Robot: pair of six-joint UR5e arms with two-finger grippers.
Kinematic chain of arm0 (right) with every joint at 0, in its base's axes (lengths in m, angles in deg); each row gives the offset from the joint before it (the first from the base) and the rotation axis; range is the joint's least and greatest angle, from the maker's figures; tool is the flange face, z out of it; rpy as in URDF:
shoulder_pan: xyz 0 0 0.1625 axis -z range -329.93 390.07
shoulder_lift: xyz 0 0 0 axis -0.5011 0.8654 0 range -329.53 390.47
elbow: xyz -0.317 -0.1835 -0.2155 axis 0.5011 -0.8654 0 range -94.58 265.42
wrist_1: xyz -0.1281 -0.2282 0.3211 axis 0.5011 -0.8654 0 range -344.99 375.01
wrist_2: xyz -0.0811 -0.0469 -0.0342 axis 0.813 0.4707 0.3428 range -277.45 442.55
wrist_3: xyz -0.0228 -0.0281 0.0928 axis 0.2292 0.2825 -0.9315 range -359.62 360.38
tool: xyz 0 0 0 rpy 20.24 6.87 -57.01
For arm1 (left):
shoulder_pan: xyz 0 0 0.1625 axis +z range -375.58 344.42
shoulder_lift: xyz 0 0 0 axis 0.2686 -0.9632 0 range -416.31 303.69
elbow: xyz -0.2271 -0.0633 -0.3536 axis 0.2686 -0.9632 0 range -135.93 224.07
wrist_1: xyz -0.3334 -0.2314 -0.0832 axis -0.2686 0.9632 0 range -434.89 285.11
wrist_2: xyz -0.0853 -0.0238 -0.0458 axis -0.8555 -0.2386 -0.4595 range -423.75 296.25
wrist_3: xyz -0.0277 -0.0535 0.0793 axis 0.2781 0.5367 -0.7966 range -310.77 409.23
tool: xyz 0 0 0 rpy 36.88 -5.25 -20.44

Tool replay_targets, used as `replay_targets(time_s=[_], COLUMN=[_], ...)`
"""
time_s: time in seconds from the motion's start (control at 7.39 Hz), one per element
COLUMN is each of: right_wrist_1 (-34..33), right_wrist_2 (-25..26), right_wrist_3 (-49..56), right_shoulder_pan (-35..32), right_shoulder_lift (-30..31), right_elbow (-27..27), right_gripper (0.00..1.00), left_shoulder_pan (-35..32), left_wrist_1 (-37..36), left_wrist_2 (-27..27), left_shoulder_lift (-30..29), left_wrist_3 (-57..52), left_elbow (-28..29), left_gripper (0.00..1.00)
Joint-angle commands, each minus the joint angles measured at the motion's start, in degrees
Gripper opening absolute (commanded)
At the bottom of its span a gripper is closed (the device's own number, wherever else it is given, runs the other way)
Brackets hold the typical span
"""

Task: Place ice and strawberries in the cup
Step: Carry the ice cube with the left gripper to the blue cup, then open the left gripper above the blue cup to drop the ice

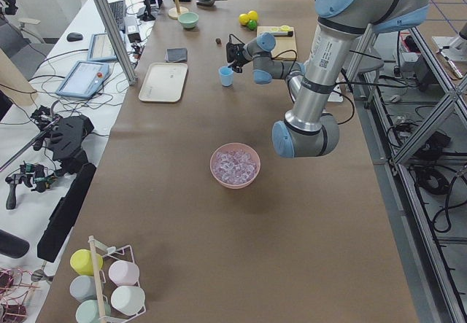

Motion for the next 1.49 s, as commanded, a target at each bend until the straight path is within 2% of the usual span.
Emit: replay_targets(time_s=[0.0,0.68,0.81,0.95,1.08,1.35], right_wrist_1=[0.02,0.02,0.02,0.02,0.02,0.02], right_wrist_2=[0.01,0.01,0.01,0.01,0.01,0.01], right_wrist_3=[0.04,0.13,0.13,0.13,0.13,0.04], right_shoulder_pan=[0.00,0.00,0.00,0.00,0.00,0.00], right_shoulder_lift=[0.00,0.00,0.00,0.00,0.00,0.00], right_elbow=[0.00,0.00,0.00,0.00,0.00,0.00], right_gripper=[1.00,1.00,1.00,1.00,1.00,1.00], left_shoulder_pan=[0.84,-0.31,-0.13,-0.13,-0.13,-0.13], left_wrist_1=[0.12,-0.32,-0.23,-0.15,-0.23,-0.32], left_wrist_2=[2.11,2.73,4.38,4.31,4.22,3.70], left_shoulder_lift=[-0.61,-0.69,-1.22,-1.31,-1.40,-1.31], left_wrist_3=[0.45,1.95,2.03,1.77,1.51,1.33], left_elbow=[1.37,1.81,2.77,2.87,2.78,2.52], left_gripper=[0.00,0.00,0.03,0.55,0.97,0.97])
